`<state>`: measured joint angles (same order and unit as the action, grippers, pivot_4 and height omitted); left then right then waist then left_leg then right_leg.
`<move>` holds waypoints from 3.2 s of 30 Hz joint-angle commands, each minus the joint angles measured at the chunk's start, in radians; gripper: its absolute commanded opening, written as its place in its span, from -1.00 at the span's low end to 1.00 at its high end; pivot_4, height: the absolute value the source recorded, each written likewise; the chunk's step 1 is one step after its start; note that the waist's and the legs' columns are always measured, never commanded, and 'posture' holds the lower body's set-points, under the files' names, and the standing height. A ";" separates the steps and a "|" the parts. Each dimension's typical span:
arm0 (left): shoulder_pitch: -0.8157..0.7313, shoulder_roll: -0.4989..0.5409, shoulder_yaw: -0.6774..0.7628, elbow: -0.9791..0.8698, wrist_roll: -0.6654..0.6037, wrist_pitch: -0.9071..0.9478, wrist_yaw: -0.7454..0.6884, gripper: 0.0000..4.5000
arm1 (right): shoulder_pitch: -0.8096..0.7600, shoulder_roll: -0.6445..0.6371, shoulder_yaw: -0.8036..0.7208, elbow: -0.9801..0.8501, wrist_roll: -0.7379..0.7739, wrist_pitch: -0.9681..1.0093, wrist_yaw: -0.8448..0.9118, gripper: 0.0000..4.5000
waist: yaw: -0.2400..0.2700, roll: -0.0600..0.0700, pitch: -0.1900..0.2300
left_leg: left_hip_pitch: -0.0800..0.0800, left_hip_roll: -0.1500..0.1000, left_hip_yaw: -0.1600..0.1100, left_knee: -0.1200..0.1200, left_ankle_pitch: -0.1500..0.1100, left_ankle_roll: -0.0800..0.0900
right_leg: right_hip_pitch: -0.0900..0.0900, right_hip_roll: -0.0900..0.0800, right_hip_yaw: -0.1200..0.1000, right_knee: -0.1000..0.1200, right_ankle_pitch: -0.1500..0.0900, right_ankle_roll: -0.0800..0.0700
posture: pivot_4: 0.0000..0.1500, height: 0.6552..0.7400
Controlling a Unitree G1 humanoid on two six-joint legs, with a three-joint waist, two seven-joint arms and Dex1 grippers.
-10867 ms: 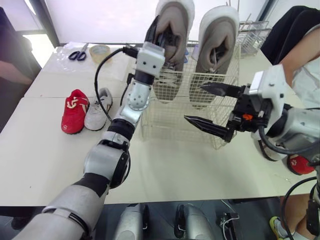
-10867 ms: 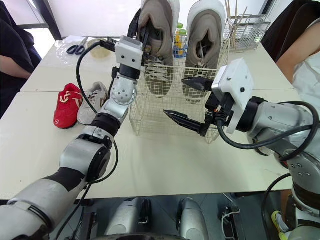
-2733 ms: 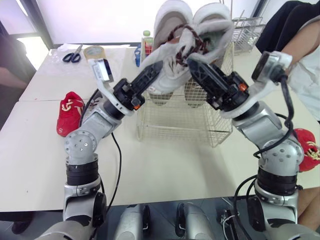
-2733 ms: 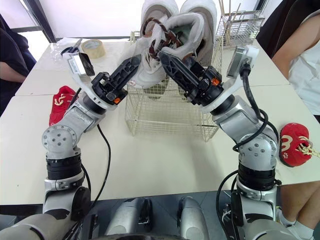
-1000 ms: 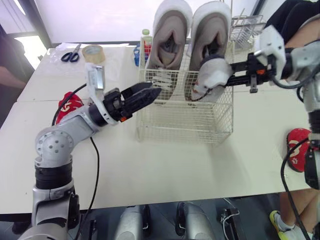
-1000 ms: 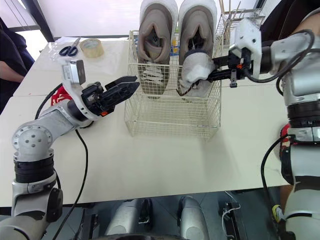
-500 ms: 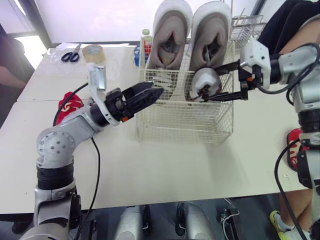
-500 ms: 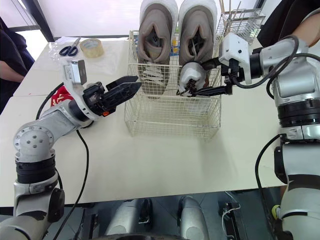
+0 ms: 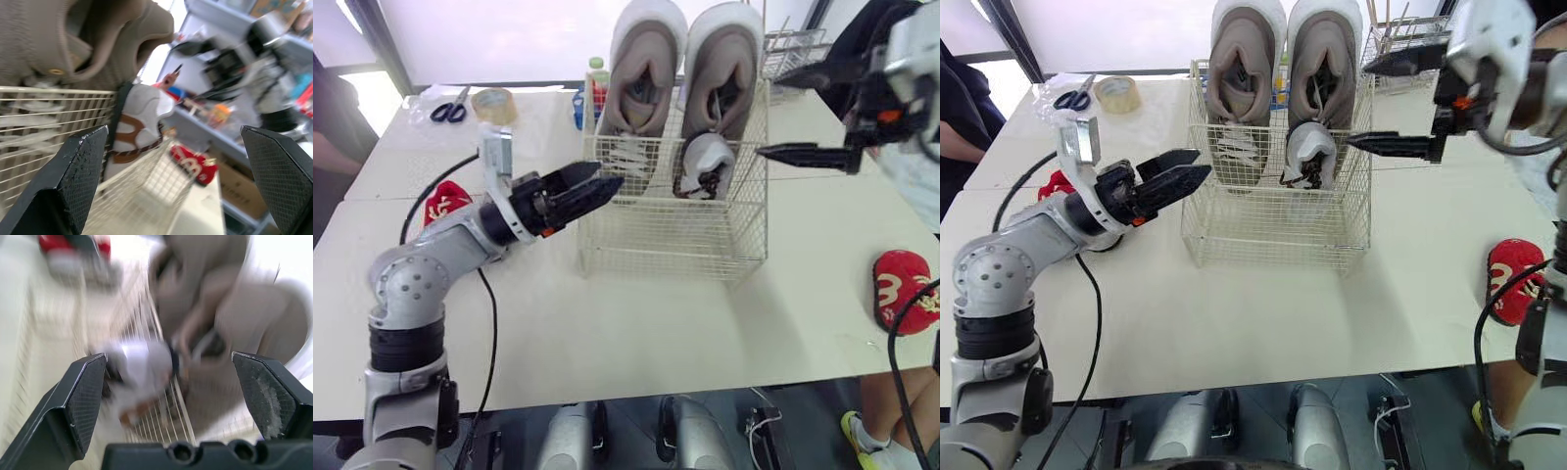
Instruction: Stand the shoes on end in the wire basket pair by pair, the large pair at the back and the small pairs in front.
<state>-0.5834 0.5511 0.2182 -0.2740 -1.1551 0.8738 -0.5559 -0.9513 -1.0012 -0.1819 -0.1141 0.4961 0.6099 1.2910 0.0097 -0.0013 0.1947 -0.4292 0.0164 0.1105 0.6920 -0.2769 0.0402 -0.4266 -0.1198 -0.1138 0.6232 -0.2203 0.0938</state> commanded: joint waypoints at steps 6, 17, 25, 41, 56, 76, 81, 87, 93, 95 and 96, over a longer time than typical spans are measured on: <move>-0.154 0.156 -0.017 0.190 0.338 -0.126 0.039 1.00 | 0.176 0.189 -0.099 -0.400 0.546 0.380 -0.311 0.96 | 0.003 -0.001 0.000 | 0.001 0.000 -0.001 -0.001 0.000 0.000 | 0.000 -0.001 0.000 0.001 0.001 -0.002 | 1.00 1.00; -0.454 0.272 -0.202 0.835 0.767 -0.224 -0.076 1.00 | 0.305 0.269 0.001 -0.465 0.551 0.313 -0.435 0.96 | 0.002 -0.002 0.000 | 0.000 -0.001 0.001 -0.002 -0.001 0.001 | -0.001 0.000 -0.001 0.001 0.001 -0.001 | 1.00 1.00; -0.606 0.279 -0.319 1.145 0.971 -0.331 -0.280 1.00 | 0.302 0.268 0.033 -0.464 0.533 0.271 -0.471 0.96 | 0.003 -0.003 0.001 | -0.001 -0.001 0.002 -0.001 -0.001 0.001 | -0.002 0.000 -0.001 0.001 0.000 0.000 | 1.00 1.00; -0.695 0.204 -0.333 1.431 1.156 -0.436 -0.344 1.00 | 0.306 0.260 0.035 -0.449 0.507 0.233 -0.512 0.96 | 0.002 -0.006 0.001 | -0.002 0.000 0.002 0.000 -0.001 0.002 | -0.003 0.000 -0.001 0.003 0.000 0.000 | 1.00 1.00; -0.674 0.147 -0.327 1.505 1.209 -0.456 -0.302 0.42 | 0.302 0.260 0.051 -0.442 0.477 0.225 -0.500 1.00 | 0.001 -0.006 0.001 | -0.003 0.000 0.002 0.002 -0.001 0.003 | -0.004 0.000 -0.001 0.005 0.000 0.000 | 1.00 1.00; -0.666 0.114 0.017 1.248 0.954 -0.528 -0.172 -0.98 | 0.329 0.252 0.010 -0.460 0.502 0.241 -0.532 1.00 | 0.005 -0.008 0.002 | -0.007 0.000 0.000 0.007 -0.002 0.004 | -0.004 -0.001 -0.002 0.006 0.000 0.000 | 1.00 1.00; -0.527 0.000 0.187 0.696 0.775 -0.451 0.016 -0.98 | 0.386 0.215 -0.084 -0.491 0.600 0.281 -0.596 1.00 | 0.001 -0.010 0.001 | -0.011 -0.002 -0.001 0.008 -0.003 0.006 | -0.006 -0.002 -0.002 0.006 0.002 0.003 | 1.00 1.00; -0.449 -0.176 0.252 0.252 0.654 -0.518 0.225 -0.98 | 0.492 0.159 -0.200 -0.502 0.734 0.322 -0.676 1.00 | 0.003 -0.010 0.001 | -0.010 -0.001 -0.002 0.008 -0.002 0.005 | -0.005 -0.002 -0.003 0.005 0.003 0.003 | 1.00 1.00; -0.389 -0.314 0.181 0.082 0.674 -0.647 0.325 -0.98 | 0.537 0.130 -0.202 -0.496 0.733 0.308 -0.694 1.00 | 0.005 -0.010 0.001 | -0.004 -0.002 -0.001 0.008 -0.002 0.005 | 0.001 -0.002 -0.002 0.004 0.003 0.003 | 1.00 1.00; -0.357 -0.346 0.135 0.040 0.685 -0.684 0.324 -0.98 | 0.537 0.128 -0.199 -0.491 0.731 0.305 -0.696 1.00 | 0.005 -0.010 0.001 | -0.003 -0.002 -0.001 0.008 -0.002 0.005 | 0.001 -0.002 -0.002 0.005 0.003 0.003 | 1.00 1.00; -0.345 -0.355 0.120 0.030 0.691 -0.698 0.324 -0.98 | 0.537 0.126 -0.195 -0.489 0.728 0.305 -0.697 1.00 | 0.005 -0.010 0.001 | -0.003 -0.001 -0.001 0.008 -0.002 0.005 | 0.001 -0.002 -0.001 0.005 0.003 0.003 | 1.00 1.00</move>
<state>-0.9218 0.1964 0.3721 -0.1836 -0.4731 0.2204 -0.2353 -0.4047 -0.8597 -0.3599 -0.5920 1.2045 0.9330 0.5974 0.0149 -0.0115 0.1954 -0.4320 0.0149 0.1091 0.7003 -0.2792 0.0454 -0.4257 -0.1215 -0.1153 0.6285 -0.2173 0.0968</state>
